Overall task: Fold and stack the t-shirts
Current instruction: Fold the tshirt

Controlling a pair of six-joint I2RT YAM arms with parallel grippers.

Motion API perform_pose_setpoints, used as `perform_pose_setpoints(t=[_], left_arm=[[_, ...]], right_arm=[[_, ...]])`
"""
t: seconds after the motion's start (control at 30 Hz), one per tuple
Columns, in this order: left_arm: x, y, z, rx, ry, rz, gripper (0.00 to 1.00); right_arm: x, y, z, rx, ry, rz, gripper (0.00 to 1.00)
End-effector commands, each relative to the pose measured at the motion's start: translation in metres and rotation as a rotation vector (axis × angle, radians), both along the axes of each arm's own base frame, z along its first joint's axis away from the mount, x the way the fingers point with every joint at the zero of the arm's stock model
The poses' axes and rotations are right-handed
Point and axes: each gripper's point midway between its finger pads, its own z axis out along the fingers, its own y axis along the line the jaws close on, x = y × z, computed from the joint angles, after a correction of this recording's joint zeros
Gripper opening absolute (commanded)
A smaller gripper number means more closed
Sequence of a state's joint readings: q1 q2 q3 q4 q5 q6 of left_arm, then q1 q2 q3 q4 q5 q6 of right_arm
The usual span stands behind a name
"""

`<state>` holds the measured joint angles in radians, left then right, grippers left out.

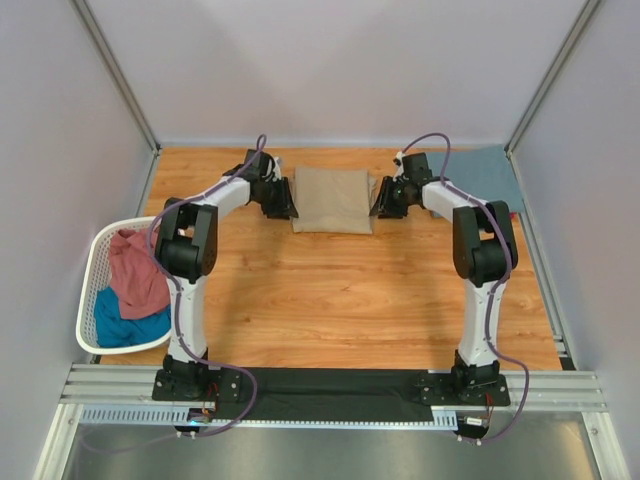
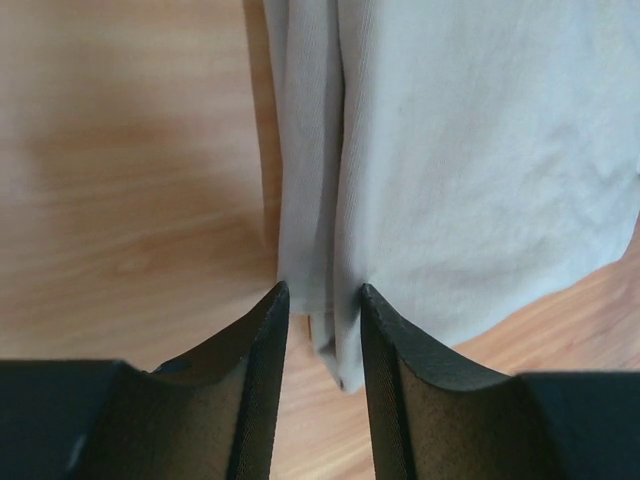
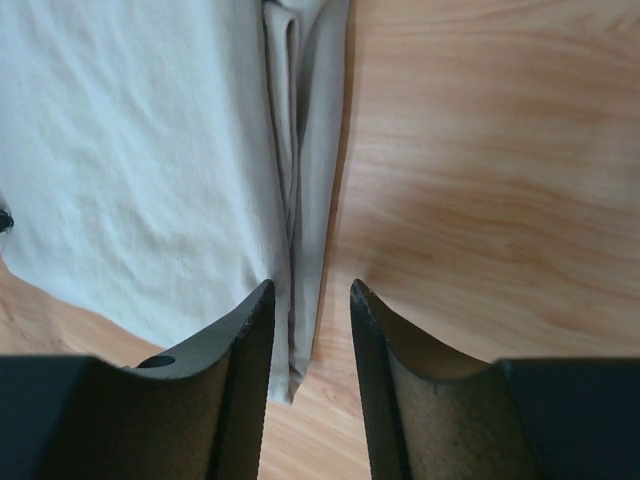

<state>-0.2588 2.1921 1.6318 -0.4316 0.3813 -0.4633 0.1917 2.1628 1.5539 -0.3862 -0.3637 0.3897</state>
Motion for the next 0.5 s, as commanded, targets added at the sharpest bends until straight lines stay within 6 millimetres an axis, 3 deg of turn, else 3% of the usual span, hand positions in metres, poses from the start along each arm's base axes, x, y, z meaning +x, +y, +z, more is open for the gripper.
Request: perform_pose_setpoints(t=[0.0, 0.13, 0.27, 0.33, 0.43, 0.47], left_arm=[[-0.002, 0.006, 0.039, 0.017, -0.076, 0.003, 0.43], [0.016, 0.004, 0.068, 0.004, -0.144, 0.012, 0.47], [0.032, -0.015, 0.077, -0.081, -0.17, -0.054, 0.45], [0.044, -0.027, 0.077, -0.134, -0.191, -0.084, 0.44], [0.059, -0.04, 0.069, -0.185, -0.199, -0.116, 0.44], [0.064, -0.041, 0.067, -0.189, -0.205, -0.117, 0.44]], right_arm=[[0.0, 0.002, 0.04, 0.003, -0.089, 0.005, 0.39], [0.007, 0.004, 0.058, 0.006, -0.13, 0.008, 0.46], [0.027, 0.011, 0.067, 0.027, -0.162, 0.027, 0.4], [0.041, 0.019, 0.068, 0.066, -0.181, 0.054, 0.33], [0.059, 0.031, 0.068, 0.11, -0.204, 0.086, 0.32], [0.063, 0.034, 0.056, 0.118, -0.188, 0.089, 0.32]])
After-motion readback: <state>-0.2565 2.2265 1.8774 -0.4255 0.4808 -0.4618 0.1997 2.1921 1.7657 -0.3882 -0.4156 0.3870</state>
